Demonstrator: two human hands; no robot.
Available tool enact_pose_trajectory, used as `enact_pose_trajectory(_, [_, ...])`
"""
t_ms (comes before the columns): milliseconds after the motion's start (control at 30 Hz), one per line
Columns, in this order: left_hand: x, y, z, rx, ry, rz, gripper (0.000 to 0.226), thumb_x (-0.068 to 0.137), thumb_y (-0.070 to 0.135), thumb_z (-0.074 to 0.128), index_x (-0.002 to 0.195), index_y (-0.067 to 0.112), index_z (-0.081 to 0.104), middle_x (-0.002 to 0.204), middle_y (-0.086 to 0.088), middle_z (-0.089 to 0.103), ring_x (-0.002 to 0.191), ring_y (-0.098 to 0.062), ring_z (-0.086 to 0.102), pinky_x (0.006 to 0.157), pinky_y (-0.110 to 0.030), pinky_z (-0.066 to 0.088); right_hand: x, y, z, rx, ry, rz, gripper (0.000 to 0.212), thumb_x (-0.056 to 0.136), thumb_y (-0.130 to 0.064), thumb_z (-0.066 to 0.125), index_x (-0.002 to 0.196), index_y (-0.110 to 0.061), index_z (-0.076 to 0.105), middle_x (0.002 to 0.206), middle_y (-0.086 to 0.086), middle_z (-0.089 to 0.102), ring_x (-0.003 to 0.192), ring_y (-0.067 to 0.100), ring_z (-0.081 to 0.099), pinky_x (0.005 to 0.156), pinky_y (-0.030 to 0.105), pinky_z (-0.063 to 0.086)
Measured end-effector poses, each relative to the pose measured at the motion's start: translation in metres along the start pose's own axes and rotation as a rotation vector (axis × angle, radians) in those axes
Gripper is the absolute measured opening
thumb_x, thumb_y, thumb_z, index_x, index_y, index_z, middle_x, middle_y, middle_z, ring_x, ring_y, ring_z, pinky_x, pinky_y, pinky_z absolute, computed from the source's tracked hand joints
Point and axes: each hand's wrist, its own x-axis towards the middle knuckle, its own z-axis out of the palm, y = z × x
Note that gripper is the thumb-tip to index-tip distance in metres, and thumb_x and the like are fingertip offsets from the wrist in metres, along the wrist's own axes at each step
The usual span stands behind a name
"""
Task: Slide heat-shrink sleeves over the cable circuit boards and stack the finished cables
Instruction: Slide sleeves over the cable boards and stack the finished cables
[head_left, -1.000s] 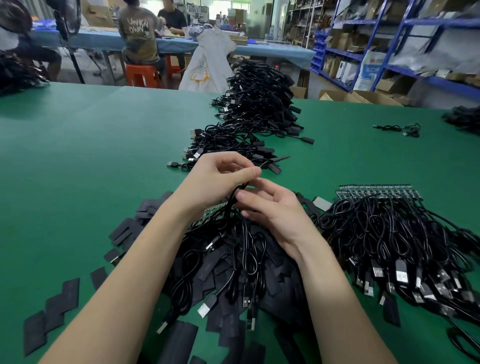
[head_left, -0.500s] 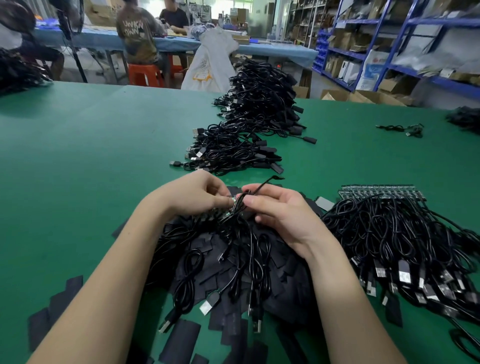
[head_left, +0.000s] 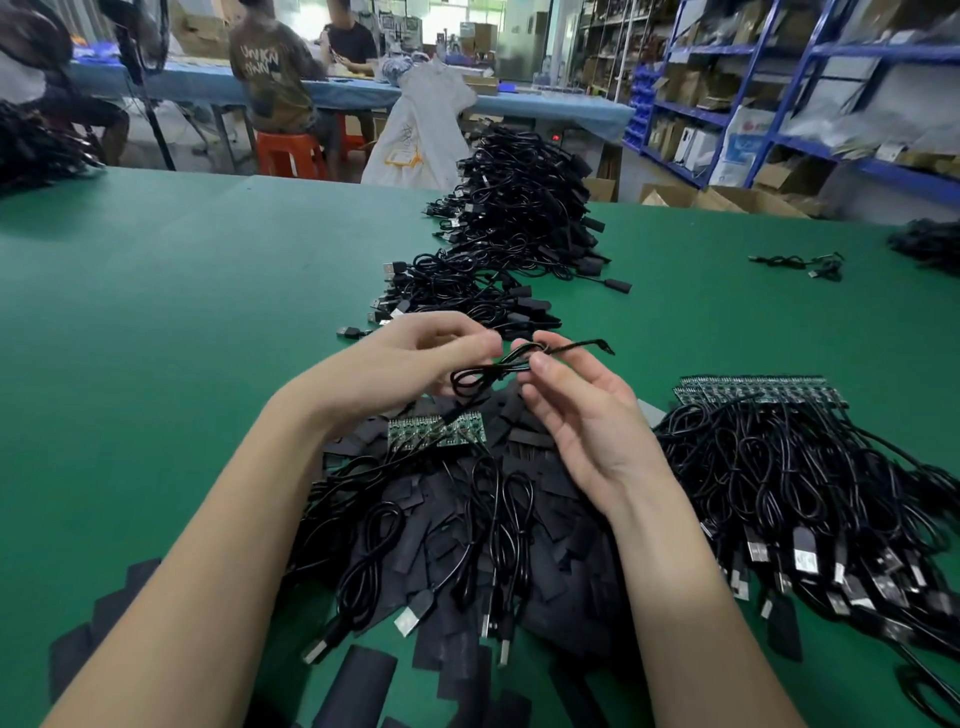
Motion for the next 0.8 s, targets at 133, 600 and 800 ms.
enact_pose_trajectory(133, [0.004, 0.000, 0.015, 0.016, 0.049, 0.066, 0.009, 0.092, 0.033, 0.072, 0.097, 0.025, 0.072, 0.076, 0.011, 0.063, 0.073, -0.009, 0.056, 0.068, -0.021, 0.047, 0.000, 0.001, 0.000, 0.004, 0.027, -0.003, 0.023, 0.087, -0.003, 0.070, 0.108, -0.014, 0.073, 0.092, 0.005, 0.074, 0.077, 0.011, 0.071, 0.072, 0.020, 0.057])
enact_pose_trajectory(600, [0.090, 0.034, -0.020, 0.190, 0.380, 0.233, 0.012, 0.093, 0.017, 0.072, 0.106, 0.016, 0.071, 0.096, 0.001, 0.072, 0.075, 0.005, 0.060, 0.071, -0.007, 0.044, 0.000, -0.002, -0.003, -0.129, 0.079, 0.041, 0.047, 0.094, -0.020, 0.071, 0.140, -0.019, 0.058, 0.113, -0.006, 0.077, 0.094, 0.022, 0.075, 0.072, 0.025, 0.059])
enact_pose_trajectory(800, [0.140, 0.010, -0.026, 0.568, 0.483, 0.257, 0.018, 0.092, 0.023, 0.069, 0.110, 0.024, 0.070, 0.102, 0.004, 0.070, 0.094, -0.016, 0.063, 0.087, -0.028, 0.049, 0.000, -0.001, -0.008, -0.188, 0.084, 0.060, 0.026, 0.094, -0.025, 0.070, 0.120, -0.024, 0.070, 0.112, -0.005, 0.077, 0.087, 0.016, 0.075, 0.069, 0.022, 0.058])
